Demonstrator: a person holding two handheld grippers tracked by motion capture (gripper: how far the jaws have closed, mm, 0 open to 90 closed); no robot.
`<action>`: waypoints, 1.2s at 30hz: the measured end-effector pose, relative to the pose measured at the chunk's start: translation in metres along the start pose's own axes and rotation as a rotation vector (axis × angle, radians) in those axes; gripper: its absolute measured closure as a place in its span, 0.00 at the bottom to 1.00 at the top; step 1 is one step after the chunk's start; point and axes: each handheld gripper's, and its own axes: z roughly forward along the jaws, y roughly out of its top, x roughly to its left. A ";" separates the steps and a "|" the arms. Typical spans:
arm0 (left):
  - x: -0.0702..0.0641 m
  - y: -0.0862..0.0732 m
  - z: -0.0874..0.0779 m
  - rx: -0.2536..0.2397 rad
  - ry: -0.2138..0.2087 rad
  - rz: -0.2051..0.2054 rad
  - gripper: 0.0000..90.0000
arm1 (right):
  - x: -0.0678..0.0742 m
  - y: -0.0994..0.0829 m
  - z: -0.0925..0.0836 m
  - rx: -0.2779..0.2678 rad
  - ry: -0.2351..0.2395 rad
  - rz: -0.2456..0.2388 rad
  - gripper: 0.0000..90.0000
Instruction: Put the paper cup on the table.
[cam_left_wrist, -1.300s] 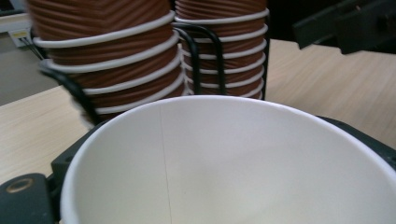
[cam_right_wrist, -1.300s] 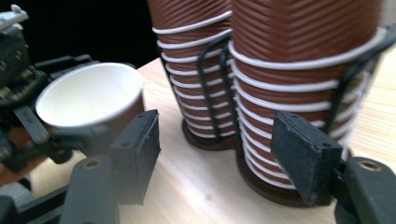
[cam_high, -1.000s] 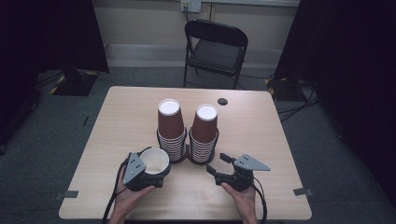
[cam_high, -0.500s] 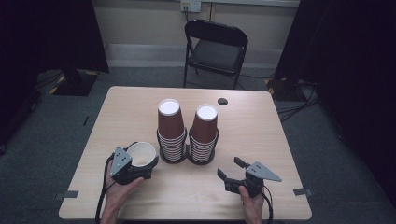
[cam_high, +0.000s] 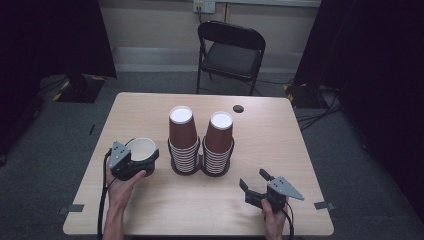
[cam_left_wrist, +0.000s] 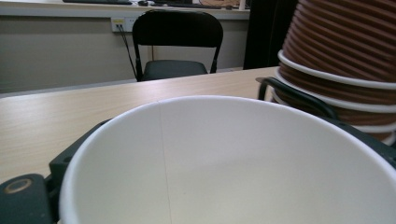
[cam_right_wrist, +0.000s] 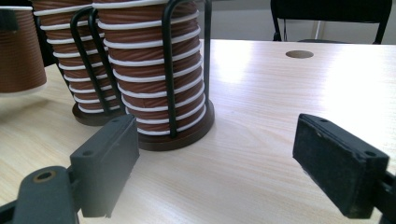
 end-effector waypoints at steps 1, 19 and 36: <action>0.001 0.001 0.002 0.006 0.001 -0.004 0.06 | 0.000 -0.001 0.000 0.003 0.000 0.002 0.15; 0.019 -0.007 0.044 0.048 0.018 0.003 0.05 | 0.004 -0.005 -0.001 -0.020 -0.012 -0.014 0.15; 0.020 -0.022 0.047 0.167 0.045 0.004 0.10 | 0.004 -0.005 -0.001 -0.016 -0.011 -0.016 0.16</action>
